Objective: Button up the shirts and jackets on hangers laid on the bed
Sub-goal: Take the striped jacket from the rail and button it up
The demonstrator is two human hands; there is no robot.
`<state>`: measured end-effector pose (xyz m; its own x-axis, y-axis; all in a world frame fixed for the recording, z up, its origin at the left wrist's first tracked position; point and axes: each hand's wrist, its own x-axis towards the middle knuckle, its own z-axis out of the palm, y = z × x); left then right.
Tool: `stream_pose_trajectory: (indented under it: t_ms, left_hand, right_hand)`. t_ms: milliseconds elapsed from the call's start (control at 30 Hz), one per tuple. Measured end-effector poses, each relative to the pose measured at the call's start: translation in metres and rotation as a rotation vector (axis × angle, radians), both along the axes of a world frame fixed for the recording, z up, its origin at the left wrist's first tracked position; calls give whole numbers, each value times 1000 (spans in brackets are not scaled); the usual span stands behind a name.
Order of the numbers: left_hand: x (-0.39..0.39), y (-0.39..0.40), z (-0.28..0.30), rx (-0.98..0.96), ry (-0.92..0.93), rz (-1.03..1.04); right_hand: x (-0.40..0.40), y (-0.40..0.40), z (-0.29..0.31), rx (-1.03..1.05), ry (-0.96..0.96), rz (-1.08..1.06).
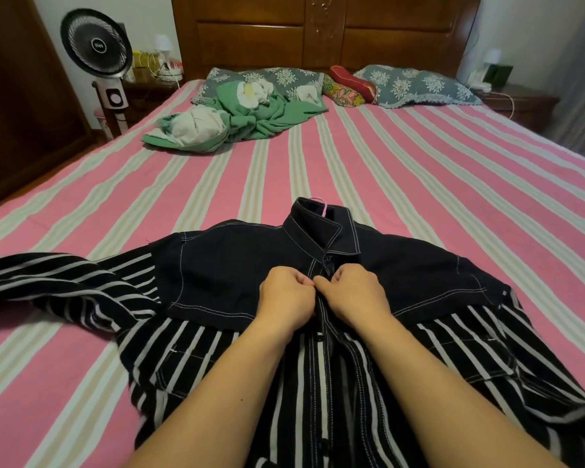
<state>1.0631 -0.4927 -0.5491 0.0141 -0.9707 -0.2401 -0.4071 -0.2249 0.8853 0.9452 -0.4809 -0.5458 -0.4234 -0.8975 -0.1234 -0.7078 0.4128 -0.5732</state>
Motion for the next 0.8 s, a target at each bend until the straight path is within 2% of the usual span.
stream_pose_trajectory:
  t_ms: [100, 233, 267, 333, 433, 500, 800]
  left_hand:
    - [2, -1, 3, 49, 87, 20]
    - [1, -2, 6, 81, 216, 6]
    - [0, -1, 7, 86, 242, 3]
    - [0, -1, 9, 91, 289, -7]
    - [2, -1, 9, 103, 349, -23]
    - [3, -2, 9, 101, 366, -34]
    - [5, -5, 8, 57, 332, -39]
  right_hand:
    - [-2, -3, 2, 7, -43, 26]
    - [-18, -4, 17, -146, -590, -107]
    - [-20, -4, 18, -147, -671, -117]
    - [-19, -3, 16, -116, -670, -69]
    - [-14, 0, 12, -120, -491, 52]
    - [-13, 0, 11, -149, -464, 75]
    - [-17, 2, 10, -193, -813, 17]
